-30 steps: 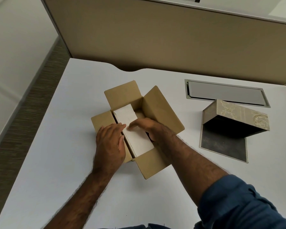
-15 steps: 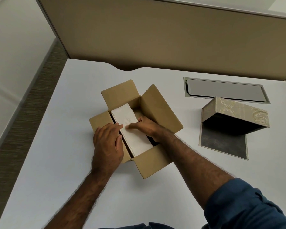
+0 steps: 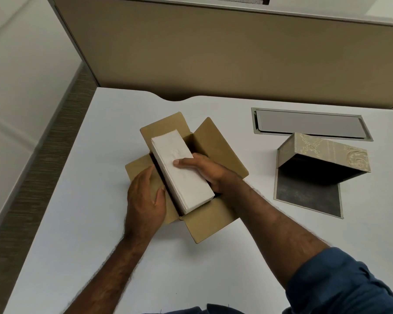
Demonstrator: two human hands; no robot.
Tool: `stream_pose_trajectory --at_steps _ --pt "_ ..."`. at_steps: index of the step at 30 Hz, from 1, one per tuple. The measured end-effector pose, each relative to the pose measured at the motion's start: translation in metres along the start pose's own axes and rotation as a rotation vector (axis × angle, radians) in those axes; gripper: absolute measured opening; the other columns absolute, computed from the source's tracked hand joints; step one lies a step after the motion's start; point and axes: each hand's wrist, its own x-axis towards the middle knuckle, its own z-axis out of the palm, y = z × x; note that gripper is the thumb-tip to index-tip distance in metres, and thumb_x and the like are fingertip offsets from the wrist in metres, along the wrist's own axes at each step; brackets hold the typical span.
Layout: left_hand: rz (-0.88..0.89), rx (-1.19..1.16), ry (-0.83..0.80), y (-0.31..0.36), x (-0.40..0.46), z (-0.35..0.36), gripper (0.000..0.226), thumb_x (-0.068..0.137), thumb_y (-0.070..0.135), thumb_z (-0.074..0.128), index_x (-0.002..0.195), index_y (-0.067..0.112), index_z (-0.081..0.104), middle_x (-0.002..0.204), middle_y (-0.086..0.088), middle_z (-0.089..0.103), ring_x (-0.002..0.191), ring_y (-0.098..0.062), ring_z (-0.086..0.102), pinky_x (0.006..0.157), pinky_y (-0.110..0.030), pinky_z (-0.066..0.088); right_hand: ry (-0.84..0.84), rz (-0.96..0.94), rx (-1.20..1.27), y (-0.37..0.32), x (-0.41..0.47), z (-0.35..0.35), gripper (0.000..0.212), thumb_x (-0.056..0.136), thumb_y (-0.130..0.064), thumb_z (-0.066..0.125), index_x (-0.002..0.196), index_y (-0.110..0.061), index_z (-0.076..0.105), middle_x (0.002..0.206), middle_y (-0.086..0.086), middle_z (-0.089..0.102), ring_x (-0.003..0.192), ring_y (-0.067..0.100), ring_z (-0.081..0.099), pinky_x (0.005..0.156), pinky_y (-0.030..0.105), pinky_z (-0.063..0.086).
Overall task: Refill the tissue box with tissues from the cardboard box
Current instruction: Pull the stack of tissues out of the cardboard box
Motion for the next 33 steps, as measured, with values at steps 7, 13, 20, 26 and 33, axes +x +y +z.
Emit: stream_pose_trajectory --at_steps 7,13,20,26,33 --pt "-0.199 -0.158 0.040 0.023 0.013 -0.018 0.035 0.105 0.033 0.059 0.136 0.017 0.063 0.123 0.010 0.066 0.108 0.004 0.059 0.086 -0.003 0.040 -0.139 0.102 0.105 -0.037 -0.048 -0.010 0.045 0.087 -0.045 0.072 0.122 -0.018 0.067 0.095 0.005 0.082 0.086 0.020 0.082 0.076 0.033 0.067" --pt "-0.505 -0.625 -0.102 0.070 0.035 -0.025 0.059 0.094 0.079 0.039 0.120 0.034 0.069 0.110 0.008 0.079 0.104 -0.013 0.076 0.088 -0.034 0.061 -0.128 0.115 0.036 -0.049 -0.099 -0.031 0.054 0.082 -0.050 0.072 0.126 -0.019 0.063 0.095 0.004 0.080 0.088 0.020 0.080 0.079 0.030 0.065" --pt "-0.667 -1.095 -0.403 0.128 0.035 -0.010 0.083 0.069 0.088 0.066 0.127 0.029 0.075 0.120 -0.013 0.079 0.106 -0.031 0.078 0.083 -0.047 0.063 -0.057 0.145 -0.037 -0.030 -0.160 -0.064 0.056 0.080 -0.053 0.077 0.124 -0.019 0.066 0.090 0.004 0.082 0.083 0.019 0.081 0.075 0.030 0.065" --pt "-0.655 -1.028 -0.542 0.175 0.019 0.023 0.082 0.077 0.076 0.070 0.138 0.022 0.065 0.130 -0.013 0.075 0.117 -0.033 0.073 0.088 -0.050 0.063 0.082 0.178 -0.103 -0.002 -0.215 -0.107 0.064 0.072 -0.054 0.084 0.123 -0.018 0.070 0.088 0.004 0.081 0.088 0.022 0.079 0.085 0.032 0.062" --pt "-0.643 -0.919 -0.708 0.222 0.000 0.074 0.065 0.060 0.058 0.094 0.116 0.029 0.080 0.123 -0.005 0.078 0.106 -0.025 0.077 0.089 -0.049 0.064 0.062 0.246 -0.069 0.024 -0.270 -0.160 0.060 0.078 -0.048 0.084 0.125 -0.013 0.070 0.095 0.007 0.083 0.086 0.022 0.082 0.075 0.031 0.066"
